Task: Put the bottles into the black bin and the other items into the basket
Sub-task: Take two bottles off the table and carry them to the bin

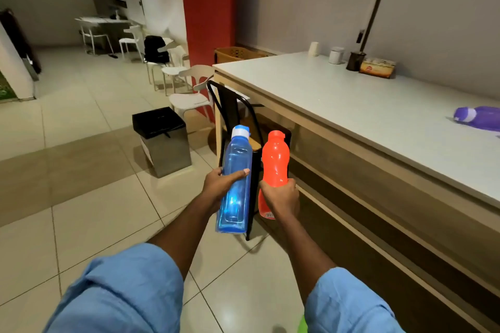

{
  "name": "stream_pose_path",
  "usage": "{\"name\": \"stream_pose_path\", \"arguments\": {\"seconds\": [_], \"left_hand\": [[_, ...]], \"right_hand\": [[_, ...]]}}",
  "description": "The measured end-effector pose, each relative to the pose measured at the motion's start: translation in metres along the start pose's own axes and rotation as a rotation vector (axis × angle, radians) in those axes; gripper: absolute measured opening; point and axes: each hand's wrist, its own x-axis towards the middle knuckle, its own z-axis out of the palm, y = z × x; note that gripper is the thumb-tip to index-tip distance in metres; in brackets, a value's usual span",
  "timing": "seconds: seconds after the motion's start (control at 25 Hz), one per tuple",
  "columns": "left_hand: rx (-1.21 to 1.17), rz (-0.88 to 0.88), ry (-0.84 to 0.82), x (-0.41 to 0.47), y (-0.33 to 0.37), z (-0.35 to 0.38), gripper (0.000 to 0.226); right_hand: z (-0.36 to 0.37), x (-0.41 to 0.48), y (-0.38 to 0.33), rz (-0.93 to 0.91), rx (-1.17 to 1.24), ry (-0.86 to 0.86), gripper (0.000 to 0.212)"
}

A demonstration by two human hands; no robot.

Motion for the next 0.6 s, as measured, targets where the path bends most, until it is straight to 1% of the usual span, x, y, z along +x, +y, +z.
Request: {"name": "stream_pose_path", "arguments": {"seconds": [0.12,0.36,0.48,0.6], "left_hand": [[-0.010,-0.050,0.036,0.047,0.002,-0.034,0.061],[-0.044,-0.087,0.083,0.132,0.001,-0.106,0.061],[-0.039,-0.120,0.075,0.183,0.002,-0.157,0.060],[-0.022,-0.139,0.048,0.233,0.012,-0.224,0.051]], "right_hand": [[0.052,0.018,-0.025,-0.014,-0.021,-0.066,0.072],[0.155,0.049,-0.070,-0.038,-0.059,-0.144,0.072],[0.221,0.065,-0.096,-0.053,-0.072,-0.163,0.074],[0.292,0.074,-0.123,-0.056,-0.081,-0.155,0.075]]}}
